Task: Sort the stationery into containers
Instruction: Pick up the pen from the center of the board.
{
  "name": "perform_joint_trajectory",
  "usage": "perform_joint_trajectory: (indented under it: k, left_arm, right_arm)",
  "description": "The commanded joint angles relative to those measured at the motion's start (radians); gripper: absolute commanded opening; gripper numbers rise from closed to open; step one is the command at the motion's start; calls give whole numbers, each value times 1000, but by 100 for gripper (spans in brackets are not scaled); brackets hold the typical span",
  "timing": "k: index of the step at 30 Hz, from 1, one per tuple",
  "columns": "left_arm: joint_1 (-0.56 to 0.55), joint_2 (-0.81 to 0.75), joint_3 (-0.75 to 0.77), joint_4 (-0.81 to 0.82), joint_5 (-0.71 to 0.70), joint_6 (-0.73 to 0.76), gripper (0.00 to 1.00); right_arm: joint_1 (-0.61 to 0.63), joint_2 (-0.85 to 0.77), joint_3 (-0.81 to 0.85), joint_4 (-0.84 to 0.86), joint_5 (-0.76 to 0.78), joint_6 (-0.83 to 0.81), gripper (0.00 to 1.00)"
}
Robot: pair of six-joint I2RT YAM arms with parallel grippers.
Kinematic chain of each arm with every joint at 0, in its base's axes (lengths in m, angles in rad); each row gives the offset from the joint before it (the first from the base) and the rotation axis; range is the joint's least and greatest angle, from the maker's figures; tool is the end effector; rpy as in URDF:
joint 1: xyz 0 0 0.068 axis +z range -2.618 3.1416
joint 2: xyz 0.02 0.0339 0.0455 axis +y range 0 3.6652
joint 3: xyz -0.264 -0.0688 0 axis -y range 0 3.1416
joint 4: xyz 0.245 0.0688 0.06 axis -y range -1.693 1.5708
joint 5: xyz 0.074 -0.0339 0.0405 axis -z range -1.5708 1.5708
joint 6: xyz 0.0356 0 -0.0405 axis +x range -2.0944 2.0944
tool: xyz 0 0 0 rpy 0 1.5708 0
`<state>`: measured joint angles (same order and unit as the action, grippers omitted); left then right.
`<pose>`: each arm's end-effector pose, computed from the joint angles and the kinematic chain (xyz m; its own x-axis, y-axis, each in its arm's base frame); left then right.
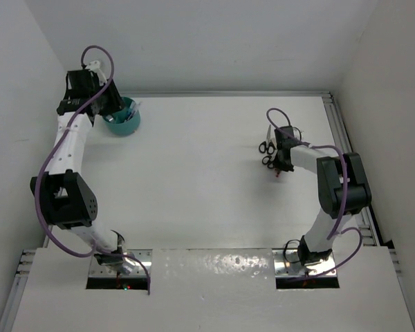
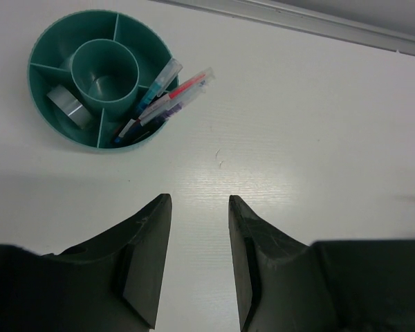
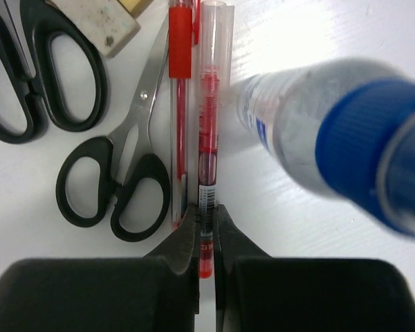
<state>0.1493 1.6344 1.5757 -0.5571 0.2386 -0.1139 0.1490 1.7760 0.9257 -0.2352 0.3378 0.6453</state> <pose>0.3706 0.0472 0.3598 -0.5727 -0.1978 -0.7955 -0.0190 0.9734 -0.2284 0.3288 0.0374 0.1323 -0.6911 0.4701 -0.5490 0.5363 0.8427 0.0464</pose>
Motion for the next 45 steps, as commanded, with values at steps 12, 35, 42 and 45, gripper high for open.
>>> perform_joint_trajectory:
  k: [12,35,42,45]
  left_arm:
    - [-99,-104,-23,46,5,-9,36]
    - [-365,-81,-39,94,404,37,60]
    - [-496,-27,-52,197,554,-94,63]
    - [-513,-16,-52,221,526,-109,63]
  right_arm:
    - [129,-243,-152,-12,43,22,0]
    - [369,-644,-219,345,-241,-174,0]
    - [458,-544,-64,507,-405,-220,0]
    - [489,-495,-13,525,-413,-233,0]
